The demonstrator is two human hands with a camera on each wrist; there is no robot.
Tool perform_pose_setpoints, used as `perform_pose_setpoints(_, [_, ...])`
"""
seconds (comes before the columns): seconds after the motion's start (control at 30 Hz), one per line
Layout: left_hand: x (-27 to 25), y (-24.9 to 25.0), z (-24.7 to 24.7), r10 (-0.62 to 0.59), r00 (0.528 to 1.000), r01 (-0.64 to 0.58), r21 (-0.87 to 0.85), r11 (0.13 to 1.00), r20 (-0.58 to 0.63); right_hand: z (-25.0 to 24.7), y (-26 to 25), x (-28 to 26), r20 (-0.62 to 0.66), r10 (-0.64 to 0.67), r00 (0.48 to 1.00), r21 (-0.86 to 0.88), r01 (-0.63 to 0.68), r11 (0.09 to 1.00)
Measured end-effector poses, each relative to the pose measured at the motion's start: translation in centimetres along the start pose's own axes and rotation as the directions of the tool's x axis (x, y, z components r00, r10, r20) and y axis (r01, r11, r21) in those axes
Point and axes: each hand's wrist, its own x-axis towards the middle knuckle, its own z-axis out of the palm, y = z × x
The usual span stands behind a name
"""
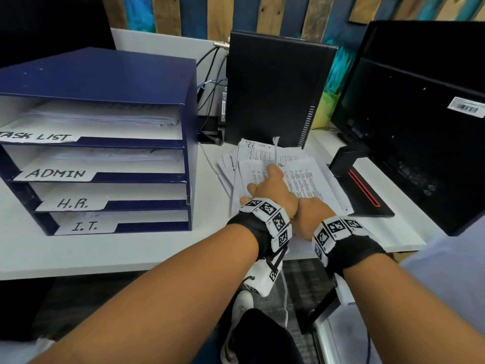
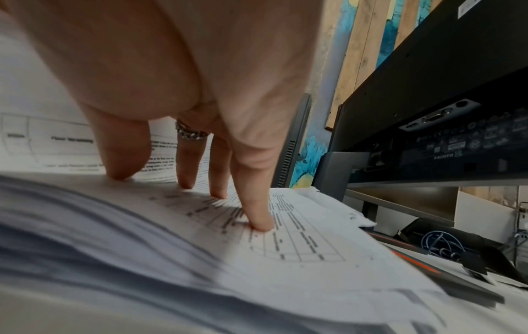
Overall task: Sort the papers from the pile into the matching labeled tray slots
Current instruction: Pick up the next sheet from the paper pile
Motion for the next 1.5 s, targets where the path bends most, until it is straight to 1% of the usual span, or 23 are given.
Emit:
perform_pose_setpoints(0.1, [0.0,0.4,1.1,-0.048,0.999,0.047,0.055,0.997,0.018,-0.6,-0.4,-0.4,0.050,-0.001,0.999,-0.006,0.002,1.000])
perform_pose_setpoints(0.17, [0.3,0.6,1.3,-0.041,0.996,0.029,0.145,0.989,0.075,-0.7,-0.3,-0.4,0.054,0.008,0.998,-0.016,-0.007,1.000])
perform_pose_setpoints(0.2, [0.5,0.5,1.2,-0.055,0.993,0.033,0.201,0.979,0.103,-0.6,-0.3,-0.3,0.049,0.008,0.999,-0.031,-0.006,0.999])
perform_pose_setpoints(0.27, [0.8,0.3,0.8,-0.128,0.984,0.089,0.269,0.959,0.128,-0.3,-0.2,0.0,0.034,0.000,0.999,-0.063,0.002,0.998])
perform_pose_setpoints(0.37, [0.7,-0.1,0.0,-0.197,0.976,0.176,0.202,0.964,0.091,0.4,0.0,0.5,-0.007,0.004,1.000,-0.067,-0.005,0.998])
perform_pose_setpoints(0.47, [1.0,-0.7,-0.7,-0.193,0.978,0.187,0.084,0.979,0.083,1.2,0.2,1.1,-0.079,0.029,0.996,-0.066,-0.034,0.997])
perform_pose_setpoints(0.5, [1.2,-0.9,-0.8,-0.181,0.981,0.176,0.076,0.982,0.072,1.5,0.3,1.2,-0.113,0.034,0.993,-0.059,-0.041,0.997])
perform_pose_setpoints(0.57, [1.6,-1.3,-0.6,-0.129,0.991,0.126,0.071,0.989,0.031,1.8,0.5,1.4,-0.139,0.029,0.990,-0.050,-0.036,0.998])
perform_pose_setpoints(0.7, [0.9,-0.9,-0.1,-0.007,1.000,0.007,0.069,0.998,-0.012,1.0,0.4,1.2,-0.044,0.026,0.999,-0.035,-0.027,0.999])
perform_pose_setpoints(0.77, [0.6,-0.5,-0.3,0.073,0.997,-0.072,0.043,0.996,-0.035,0.8,0.3,0.8,-0.035,0.022,0.999,-0.025,-0.023,0.999])
perform_pose_setpoints(0.83, [0.3,-0.4,-0.8,0.100,0.994,-0.100,-0.002,0.995,-0.051,0.9,0.4,0.3,-0.042,0.039,0.998,0.010,-0.039,0.999])
perform_pose_setpoints(0.93, [0.2,-0.9,-1.8,0.117,0.988,-0.128,-0.107,0.986,-0.105,0.8,1.1,-0.4,-0.109,0.101,0.989,0.170,-0.082,0.982])
perform_pose_setpoints(1.0, [0.0,-1.5,-2.9,0.140,0.977,-0.175,-0.236,0.956,-0.159,0.2,1.8,-0.8,-0.205,0.156,0.966,0.259,-0.100,0.961])
perform_pose_setpoints(1.07, [-0.7,-2.2,-4.4,0.173,0.963,-0.239,-0.362,0.901,-0.205,-0.5,2.6,-1.1,-0.320,0.227,0.920,0.353,-0.107,0.930])
perform_pose_setpoints(1.1, [-1.1,-2.5,-5.2,0.185,0.958,-0.263,-0.418,0.869,-0.218,-0.8,3.1,-1.1,-0.362,0.274,0.891,0.424,-0.104,0.900])
perform_pose_setpoints(1.13, [-1.5,-3.0,-6.0,0.193,0.956,-0.278,-0.470,0.838,-0.221,-1.4,3.5,-1.2,-0.375,0.330,0.867,0.506,-0.107,0.856])
perform_pose_setpoints(1.2, [-2.5,-3.9,-7.3,0.164,0.967,-0.247,-0.577,0.778,-0.193,-2.1,4.5,-0.7,-0.333,0.417,0.846,0.674,-0.096,0.733])
perform_pose_setpoints(1.27, [-3.7,-4.9,-8.4,0.140,0.976,-0.215,-0.662,0.718,-0.165,-2.5,4.9,-0.7,-0.304,0.445,0.842,0.805,-0.023,0.593])
perform_pose_setpoints(1.3, [-4.4,-5.2,-8.9,0.144,0.975,-0.222,-0.671,0.708,-0.171,-2.6,5.0,-0.7,-0.317,0.436,0.842,0.830,0.024,0.557])
perform_pose_setpoints(1.33, [-5.0,-5.4,-9.3,0.139,0.973,-0.228,-0.656,0.719,-0.186,-2.6,4.7,-1.0,-0.327,0.422,0.845,0.837,0.052,0.545])
perform_pose_setpoints(1.4, [-5.9,-6.1,-9.9,0.106,0.967,-0.226,-0.594,0.772,-0.230,-2.0,4.2,-1.5,-0.352,0.384,0.854,0.833,0.098,0.544])
perform_pose_setpoints(1.43, [-6.0,-6.5,-10.1,0.091,0.965,-0.222,-0.573,0.789,-0.248,-1.6,4.2,-1.6,-0.360,0.389,0.848,0.842,0.116,0.527])
perform_pose_setpoints(1.5, [-6.2,-7.3,-10.5,0.088,0.965,-0.220,-0.579,0.785,-0.248,-1.0,4.0,-2.2,-0.355,0.416,0.837,0.874,0.139,0.465])
